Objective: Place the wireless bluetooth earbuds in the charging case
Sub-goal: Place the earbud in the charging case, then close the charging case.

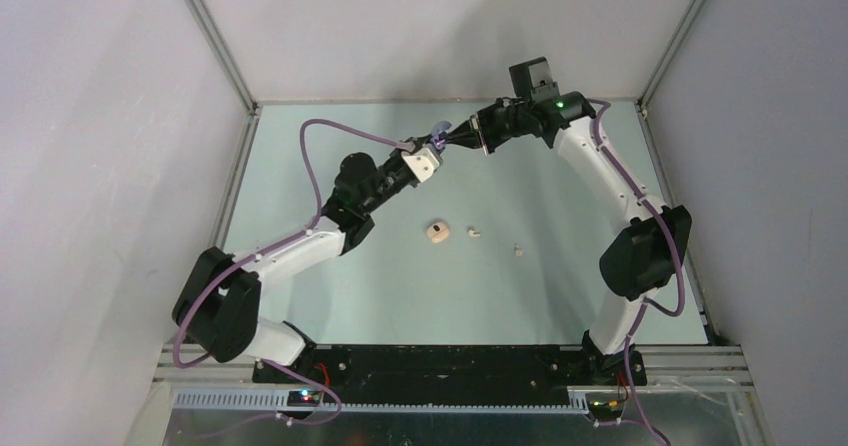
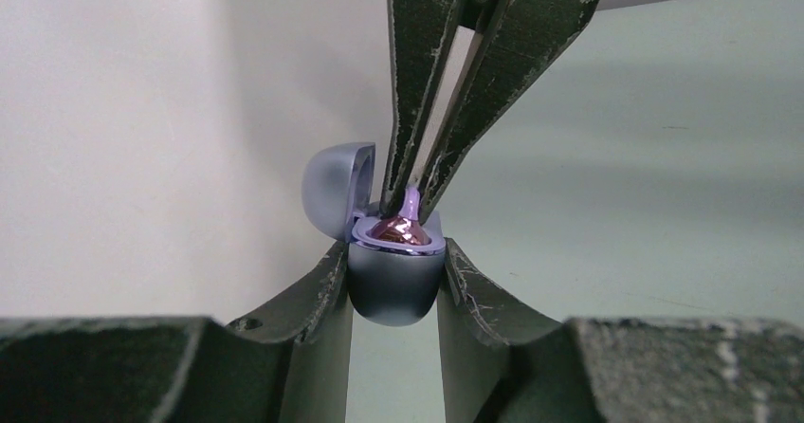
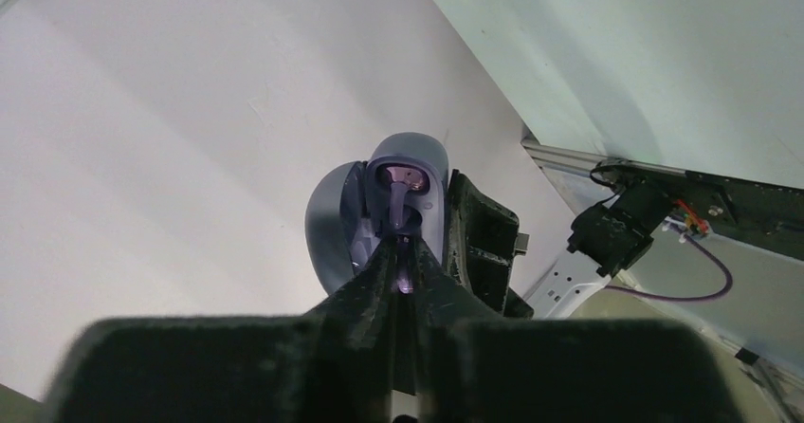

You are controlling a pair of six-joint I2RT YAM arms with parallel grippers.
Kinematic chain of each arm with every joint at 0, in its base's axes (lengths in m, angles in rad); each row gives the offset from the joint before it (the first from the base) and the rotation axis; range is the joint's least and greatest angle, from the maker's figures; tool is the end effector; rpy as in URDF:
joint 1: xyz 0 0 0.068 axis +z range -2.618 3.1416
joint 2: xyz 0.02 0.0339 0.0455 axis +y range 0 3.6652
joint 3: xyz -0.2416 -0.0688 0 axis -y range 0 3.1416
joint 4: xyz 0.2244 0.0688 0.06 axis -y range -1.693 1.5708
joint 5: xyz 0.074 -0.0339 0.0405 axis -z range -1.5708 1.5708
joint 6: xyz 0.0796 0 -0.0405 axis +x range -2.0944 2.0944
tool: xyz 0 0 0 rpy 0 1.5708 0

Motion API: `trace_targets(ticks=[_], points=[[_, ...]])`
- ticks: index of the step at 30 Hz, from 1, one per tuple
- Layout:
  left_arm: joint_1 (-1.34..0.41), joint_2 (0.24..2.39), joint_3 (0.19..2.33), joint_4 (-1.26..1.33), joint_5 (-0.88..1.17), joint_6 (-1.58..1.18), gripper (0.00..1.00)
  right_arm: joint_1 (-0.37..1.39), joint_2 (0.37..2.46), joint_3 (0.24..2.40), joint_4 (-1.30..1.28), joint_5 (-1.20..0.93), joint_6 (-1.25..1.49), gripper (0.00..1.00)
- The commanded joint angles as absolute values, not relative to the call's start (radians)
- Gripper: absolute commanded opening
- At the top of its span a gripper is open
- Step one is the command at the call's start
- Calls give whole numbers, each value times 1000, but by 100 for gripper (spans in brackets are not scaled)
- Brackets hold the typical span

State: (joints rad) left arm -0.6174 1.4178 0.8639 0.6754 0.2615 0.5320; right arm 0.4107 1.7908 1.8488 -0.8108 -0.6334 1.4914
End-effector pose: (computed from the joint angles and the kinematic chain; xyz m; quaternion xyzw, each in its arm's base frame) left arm 0.2779 -0.2225 0.3036 0.4392 0.4986 -0.1180 0.7380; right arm 0.3425 0.2005 0.3277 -0.3423 -0.8114 -0.4736 0.0131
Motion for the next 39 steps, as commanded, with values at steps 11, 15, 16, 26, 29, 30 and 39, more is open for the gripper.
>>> trace_targets(ticks=[11, 15, 16, 26, 29, 30, 39], points=[[-610, 1363, 849, 792, 265, 431, 0, 334, 1698, 1853, -723, -615, 1378, 43], [-583, 1366, 873, 761, 292, 386, 0, 294, 1655, 1855, -727, -612, 1335, 44], [-572, 1366, 877, 759, 303, 368, 0, 285, 1647, 1864, -725, -602, 1323, 45], [-487, 1287, 952, 528, 634, 249, 0, 149, 1587, 1601, -133, -952, 615, 64], [-455, 1265, 992, 364, 813, 244, 0, 172, 1568, 1462, -80, -1085, 289, 63], [-440, 1253, 998, 333, 833, 245, 0, 201, 1573, 1461, -156, -1087, 107, 62], [-301, 1309, 1158, 59, 1056, 154, 0, 394, 1729, 1608, -220, -836, -171, 24]])
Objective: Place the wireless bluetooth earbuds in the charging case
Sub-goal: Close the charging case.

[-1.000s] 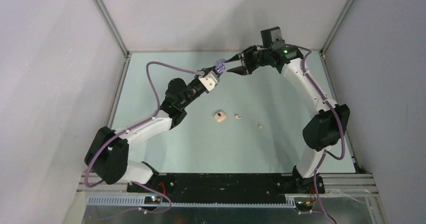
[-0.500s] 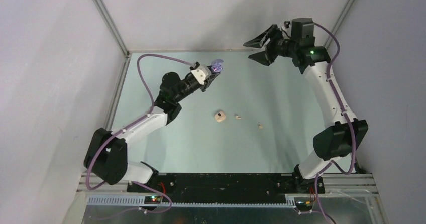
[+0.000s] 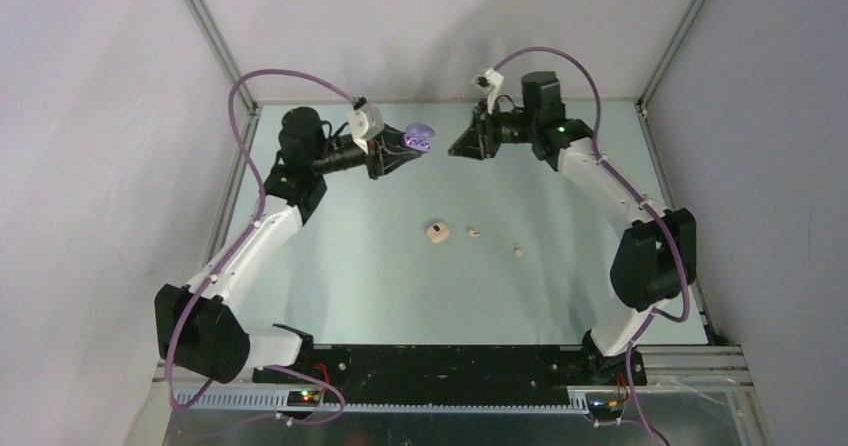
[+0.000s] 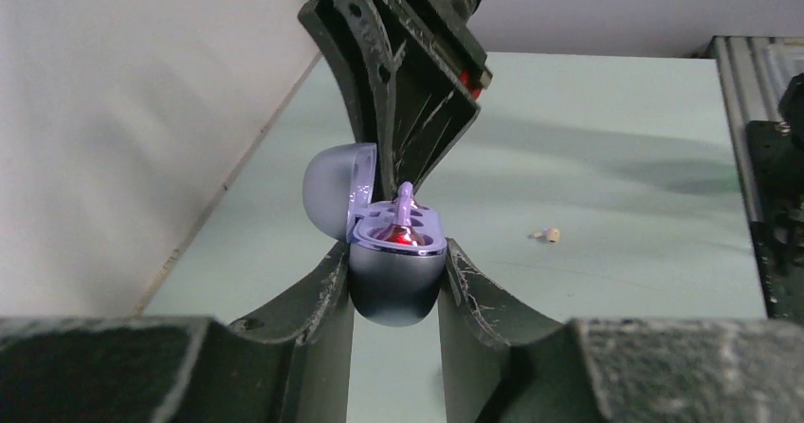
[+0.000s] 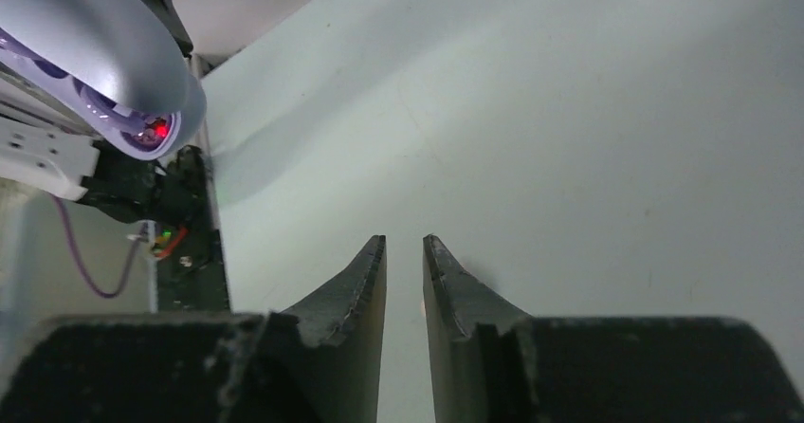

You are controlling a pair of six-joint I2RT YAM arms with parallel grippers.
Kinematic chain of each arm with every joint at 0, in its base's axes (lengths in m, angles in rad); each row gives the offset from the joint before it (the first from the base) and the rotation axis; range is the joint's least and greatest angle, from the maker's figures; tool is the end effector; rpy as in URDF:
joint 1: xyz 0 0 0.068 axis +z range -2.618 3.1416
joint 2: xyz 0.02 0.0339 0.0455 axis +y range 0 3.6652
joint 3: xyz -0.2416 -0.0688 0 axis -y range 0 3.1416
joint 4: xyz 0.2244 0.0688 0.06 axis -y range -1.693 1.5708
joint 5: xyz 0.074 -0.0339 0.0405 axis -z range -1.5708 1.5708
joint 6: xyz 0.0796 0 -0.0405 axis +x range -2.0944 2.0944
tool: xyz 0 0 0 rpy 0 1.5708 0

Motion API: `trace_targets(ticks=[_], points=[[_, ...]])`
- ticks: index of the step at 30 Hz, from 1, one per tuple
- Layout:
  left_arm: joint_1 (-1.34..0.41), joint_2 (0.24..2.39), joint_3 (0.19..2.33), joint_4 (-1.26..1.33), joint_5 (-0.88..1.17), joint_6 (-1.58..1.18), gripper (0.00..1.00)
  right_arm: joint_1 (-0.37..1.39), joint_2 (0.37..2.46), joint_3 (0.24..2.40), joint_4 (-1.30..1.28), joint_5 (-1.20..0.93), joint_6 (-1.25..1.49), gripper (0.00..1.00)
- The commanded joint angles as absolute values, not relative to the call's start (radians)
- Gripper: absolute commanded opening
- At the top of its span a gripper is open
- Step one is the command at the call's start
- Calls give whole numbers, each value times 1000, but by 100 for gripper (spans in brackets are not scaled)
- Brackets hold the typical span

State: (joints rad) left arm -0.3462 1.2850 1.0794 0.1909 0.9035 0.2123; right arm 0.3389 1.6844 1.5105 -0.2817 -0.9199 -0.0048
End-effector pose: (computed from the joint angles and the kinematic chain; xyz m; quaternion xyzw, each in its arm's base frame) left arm 0.2676 -0.1630 0.3564 0.4712 0.5316 -0.3525 0.6093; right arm 0.3454 0.1889 0.3200 -0.3615 0.7090 0.4503 0.4049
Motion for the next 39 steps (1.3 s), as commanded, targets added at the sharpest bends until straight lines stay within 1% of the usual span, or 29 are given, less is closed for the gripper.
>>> trace_targets(ticks=[1, 7, 13, 16, 22, 29, 31, 32, 33, 34, 35, 36, 39], points=[[-298, 1314, 1166, 32, 1074, 154, 0, 417, 1739, 1639, -210, -829, -161, 24], [-291, 1334, 1199, 6, 1104, 148, 0, 459, 1810, 1706, -154, -812, -87, 21], [-291, 1356, 1200, -34, 1107, 90, 0, 465, 1799, 1710, -122, -844, -57, 20], [-292, 1364, 1201, -47, 1057, 73, 0, 477, 1768, 1686, -119, -868, -72, 21], [-291, 1385, 1223, -69, 922, 42, 0, 519, 1670, 1599, -129, -846, -111, 21], [-275, 1398, 1221, -112, 774, 55, 0, 506, 1563, 1512, -146, -742, -112, 24], [-272, 1417, 1223, -161, 756, 79, 0, 498, 1540, 1479, -160, -665, -100, 27], [-270, 1433, 1225, -180, 749, 97, 0, 491, 1528, 1464, -168, -591, -95, 32], [-269, 1441, 1221, -201, 733, 99, 0, 487, 1524, 1433, -197, -563, -90, 35], [-263, 1459, 1210, -204, 724, 85, 0, 471, 1519, 1419, -218, -526, -104, 41], [-259, 1467, 1203, -209, 707, 59, 1, 463, 1517, 1391, -276, -519, -122, 44], [-253, 1485, 1190, -211, 697, 45, 2, 444, 1513, 1377, -304, -517, -146, 48], [-239, 1538, 1185, -260, 620, -43, 5, 401, 1496, 1302, -448, -530, -295, 54]])
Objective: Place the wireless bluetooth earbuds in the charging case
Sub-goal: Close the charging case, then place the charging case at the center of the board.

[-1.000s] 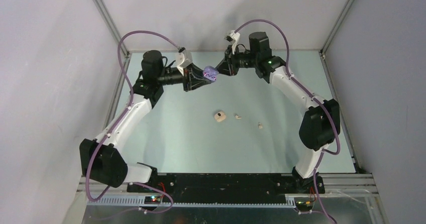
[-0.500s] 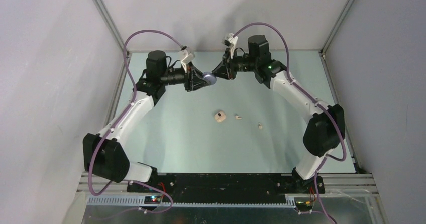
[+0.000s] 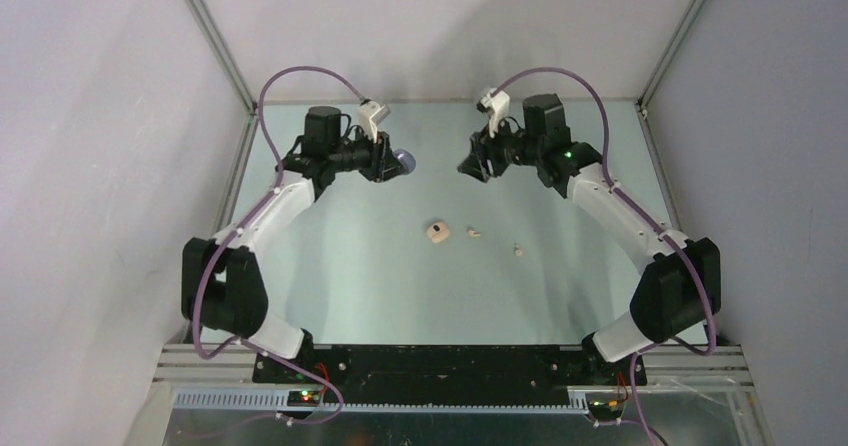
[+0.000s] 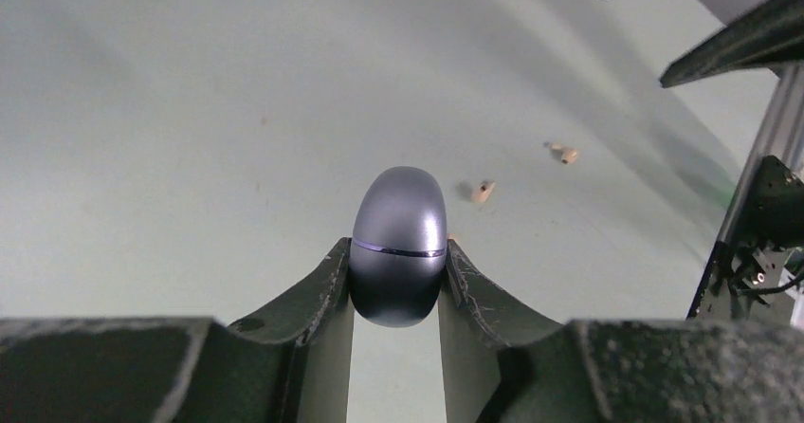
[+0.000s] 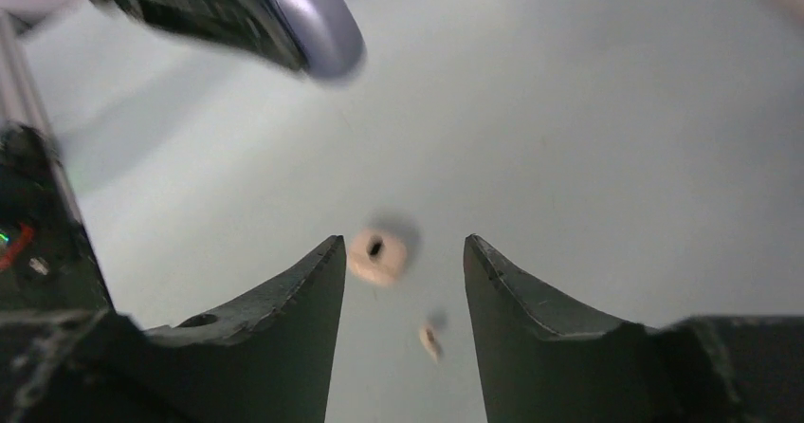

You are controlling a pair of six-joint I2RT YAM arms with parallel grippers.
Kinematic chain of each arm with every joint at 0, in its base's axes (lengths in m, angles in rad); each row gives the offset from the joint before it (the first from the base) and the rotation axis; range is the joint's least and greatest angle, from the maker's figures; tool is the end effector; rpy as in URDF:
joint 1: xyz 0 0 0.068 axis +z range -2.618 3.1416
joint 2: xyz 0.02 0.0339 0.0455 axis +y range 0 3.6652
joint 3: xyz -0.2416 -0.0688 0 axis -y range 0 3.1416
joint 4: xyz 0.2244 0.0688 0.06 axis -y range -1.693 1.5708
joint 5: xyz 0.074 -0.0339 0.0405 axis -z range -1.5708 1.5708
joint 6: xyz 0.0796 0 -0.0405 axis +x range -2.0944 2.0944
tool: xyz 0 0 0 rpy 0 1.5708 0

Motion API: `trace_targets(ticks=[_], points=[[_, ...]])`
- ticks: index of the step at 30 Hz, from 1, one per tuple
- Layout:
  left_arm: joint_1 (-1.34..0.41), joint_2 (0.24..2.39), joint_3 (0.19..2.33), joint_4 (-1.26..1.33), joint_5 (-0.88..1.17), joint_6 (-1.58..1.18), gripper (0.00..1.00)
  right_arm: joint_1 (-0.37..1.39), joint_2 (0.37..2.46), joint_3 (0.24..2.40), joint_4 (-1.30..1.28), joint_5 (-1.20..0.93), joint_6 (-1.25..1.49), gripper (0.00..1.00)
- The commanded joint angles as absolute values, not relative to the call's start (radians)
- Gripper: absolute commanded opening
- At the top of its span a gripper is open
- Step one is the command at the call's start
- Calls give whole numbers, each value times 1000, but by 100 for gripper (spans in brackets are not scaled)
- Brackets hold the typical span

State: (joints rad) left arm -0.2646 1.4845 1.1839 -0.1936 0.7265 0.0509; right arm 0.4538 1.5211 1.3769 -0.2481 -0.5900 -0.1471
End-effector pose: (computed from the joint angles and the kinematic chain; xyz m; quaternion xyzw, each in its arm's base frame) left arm 0.3228 -0.1423 0.2817 0.3060 0.7640 -0.3544 0.4440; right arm 0.3115 0.2012 0.3284 -0.3897 0.7120 0.3201 0.4886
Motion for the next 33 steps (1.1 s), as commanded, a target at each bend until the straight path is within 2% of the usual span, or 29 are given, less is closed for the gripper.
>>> trace_targets(ticks=[1, 4, 7, 12, 15, 21, 23, 33], points=[[-228, 1572, 1189, -273, 587, -64, 8, 379, 1493, 1291, -479, -553, -349, 55], [-208, 1666, 1235, -399, 601, -103, 9, 336, 1500, 1256, -605, -655, -449, 56], [-205, 1755, 1262, -458, 533, -129, 23, 341, 1515, 1219, -649, -701, -582, 57], [-204, 1821, 1227, -483, 398, -182, 35, 463, 1582, 1214, -572, -540, -633, 57], [-200, 1837, 1220, -510, 362, -189, 38, 527, 1655, 1245, -505, -465, -584, 56], [-178, 1702, 1155, -522, 252, -223, 66, 607, 1795, 1346, -411, -272, -213, 65], [-149, 1643, 1139, -538, 218, -238, 77, 616, 1831, 1386, -430, -262, -92, 62], [-71, 1421, 1075, -588, 90, -324, 77, 663, 2002, 1667, -731, -261, 127, 54]])
